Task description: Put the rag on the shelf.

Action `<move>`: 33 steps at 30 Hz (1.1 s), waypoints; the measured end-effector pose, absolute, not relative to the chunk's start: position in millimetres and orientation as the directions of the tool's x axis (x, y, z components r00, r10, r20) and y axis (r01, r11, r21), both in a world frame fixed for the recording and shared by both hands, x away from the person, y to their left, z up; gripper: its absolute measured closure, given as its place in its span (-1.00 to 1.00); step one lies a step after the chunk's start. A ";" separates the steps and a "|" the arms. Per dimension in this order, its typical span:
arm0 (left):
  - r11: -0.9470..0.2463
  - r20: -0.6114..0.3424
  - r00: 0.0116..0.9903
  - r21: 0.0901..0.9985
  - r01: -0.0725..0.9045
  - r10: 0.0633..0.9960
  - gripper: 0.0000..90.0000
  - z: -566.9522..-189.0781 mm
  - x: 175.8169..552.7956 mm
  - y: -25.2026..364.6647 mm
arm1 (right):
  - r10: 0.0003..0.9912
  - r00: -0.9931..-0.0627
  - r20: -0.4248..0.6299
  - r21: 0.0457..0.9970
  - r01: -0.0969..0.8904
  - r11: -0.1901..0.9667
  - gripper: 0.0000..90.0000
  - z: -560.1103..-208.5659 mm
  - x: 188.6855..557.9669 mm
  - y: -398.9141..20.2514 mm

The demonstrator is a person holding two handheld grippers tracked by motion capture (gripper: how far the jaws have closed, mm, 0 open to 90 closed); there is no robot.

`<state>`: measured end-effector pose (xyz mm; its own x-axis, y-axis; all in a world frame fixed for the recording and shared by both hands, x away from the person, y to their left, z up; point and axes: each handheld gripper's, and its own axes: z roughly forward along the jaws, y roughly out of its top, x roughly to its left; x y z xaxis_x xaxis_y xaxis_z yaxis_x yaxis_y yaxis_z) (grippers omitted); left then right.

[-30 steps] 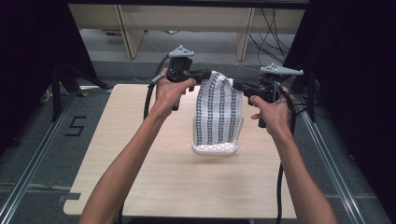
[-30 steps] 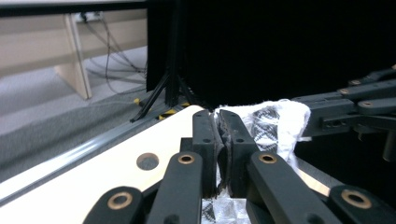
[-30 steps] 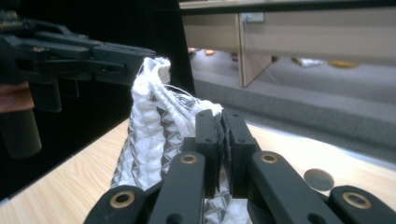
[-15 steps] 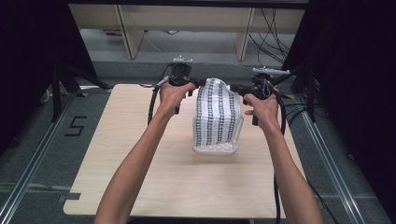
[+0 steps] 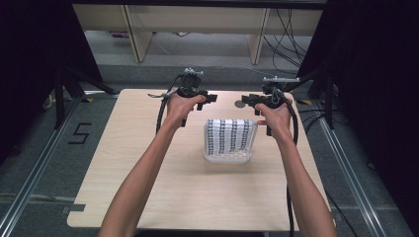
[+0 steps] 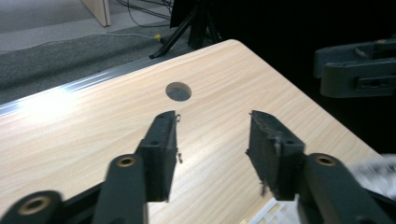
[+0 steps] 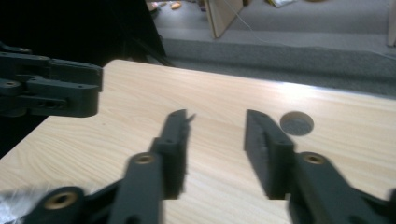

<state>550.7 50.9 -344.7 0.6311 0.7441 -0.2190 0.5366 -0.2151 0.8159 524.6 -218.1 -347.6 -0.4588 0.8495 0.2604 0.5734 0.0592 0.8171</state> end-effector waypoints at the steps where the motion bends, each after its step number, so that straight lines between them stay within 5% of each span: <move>1: -0.225 -0.213 0.631 0.812 0.539 0.746 0.11 -346.0 550.6 51.8 | 0.856 -0.459 0.237 0.821 0.566 0.076 0.25 -348.0 525.0 -219.3; 33: -0.242 -0.223 0.677 0.819 0.520 0.702 -0.25 -340.4 514.9 73.3 | 0.822 -0.523 0.226 0.844 0.526 0.103 -0.09 -335.5 485.3 -238.4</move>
<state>514.9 73.3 -340.4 0.6768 0.7016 -0.2229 0.5205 -0.2419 0.8189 485.3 -238.4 -335.5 -0.5228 0.8219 0.2261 0.5265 0.1027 0.8440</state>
